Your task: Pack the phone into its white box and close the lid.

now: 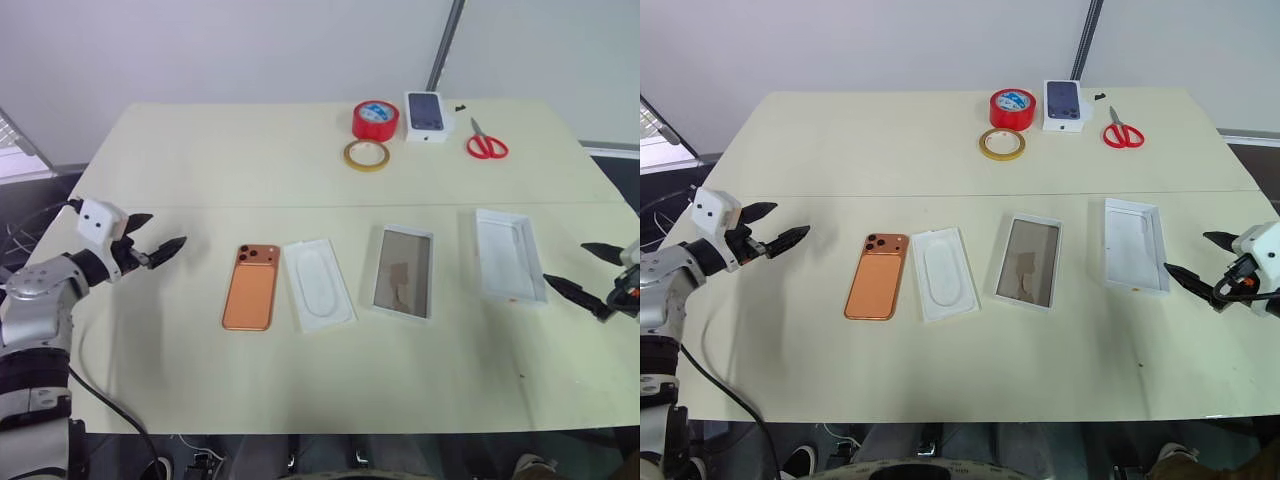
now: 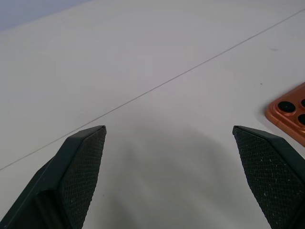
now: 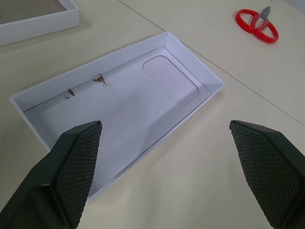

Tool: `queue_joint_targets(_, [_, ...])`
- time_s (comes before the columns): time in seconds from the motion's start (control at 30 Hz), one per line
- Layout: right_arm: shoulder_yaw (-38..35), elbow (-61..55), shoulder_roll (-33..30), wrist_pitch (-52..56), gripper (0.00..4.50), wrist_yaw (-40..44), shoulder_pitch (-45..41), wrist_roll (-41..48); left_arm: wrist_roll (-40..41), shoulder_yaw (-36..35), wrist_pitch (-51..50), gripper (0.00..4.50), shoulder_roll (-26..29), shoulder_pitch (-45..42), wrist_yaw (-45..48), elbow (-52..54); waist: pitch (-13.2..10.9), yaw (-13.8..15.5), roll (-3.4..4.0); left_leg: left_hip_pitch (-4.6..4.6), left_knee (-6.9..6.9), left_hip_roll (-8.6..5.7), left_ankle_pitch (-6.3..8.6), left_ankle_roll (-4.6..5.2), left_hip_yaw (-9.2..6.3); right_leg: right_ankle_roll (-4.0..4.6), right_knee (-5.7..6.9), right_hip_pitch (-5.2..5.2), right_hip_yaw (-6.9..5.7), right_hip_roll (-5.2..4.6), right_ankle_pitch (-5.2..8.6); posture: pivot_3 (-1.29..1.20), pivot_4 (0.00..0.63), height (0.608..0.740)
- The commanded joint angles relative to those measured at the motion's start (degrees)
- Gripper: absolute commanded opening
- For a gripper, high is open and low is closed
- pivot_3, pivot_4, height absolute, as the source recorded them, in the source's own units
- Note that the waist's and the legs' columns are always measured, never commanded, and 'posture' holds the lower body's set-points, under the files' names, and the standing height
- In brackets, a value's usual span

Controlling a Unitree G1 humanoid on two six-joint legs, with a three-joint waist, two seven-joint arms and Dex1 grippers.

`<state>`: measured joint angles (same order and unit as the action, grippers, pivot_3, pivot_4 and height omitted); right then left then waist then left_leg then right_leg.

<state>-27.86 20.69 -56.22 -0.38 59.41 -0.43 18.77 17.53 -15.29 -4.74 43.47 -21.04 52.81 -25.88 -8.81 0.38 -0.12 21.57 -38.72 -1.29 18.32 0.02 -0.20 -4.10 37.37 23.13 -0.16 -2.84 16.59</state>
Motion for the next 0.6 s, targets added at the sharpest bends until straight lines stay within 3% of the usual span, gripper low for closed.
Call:
queue_joint_targets(0.03, [-1.26, -0.38, -0.02, -1.08, 4.50, -0.38, 0.14, 0.30, 0.40, -0.84, 1.13, 4.48, 0.07, -1.04, -0.34, 0.52, 0.00, 0.00, 0.00, 0.00, 0.00, 0.00, 0.00, 0.00, 0.00, 0.00, 0.00, 0.00, 0.00, 0.00, 0.00, 0.00, 0.150, 0.740])
queue_joint_targets(0.6, [0.30, 1.89, -0.50, -2.35, 4.50, 0.11, -2.10, -0.25, 0.25, -0.27, 4.47, 4.48, -0.50, -3.27, 1.76, -2.17, 0.00, -0.04, 0.00, 0.00, -0.01, 0.00, 0.00, 0.00, 0.01, 0.00, 0.00, 0.00, 0.00, 0.00, 0.00, 0.00, 0.150, 0.740])
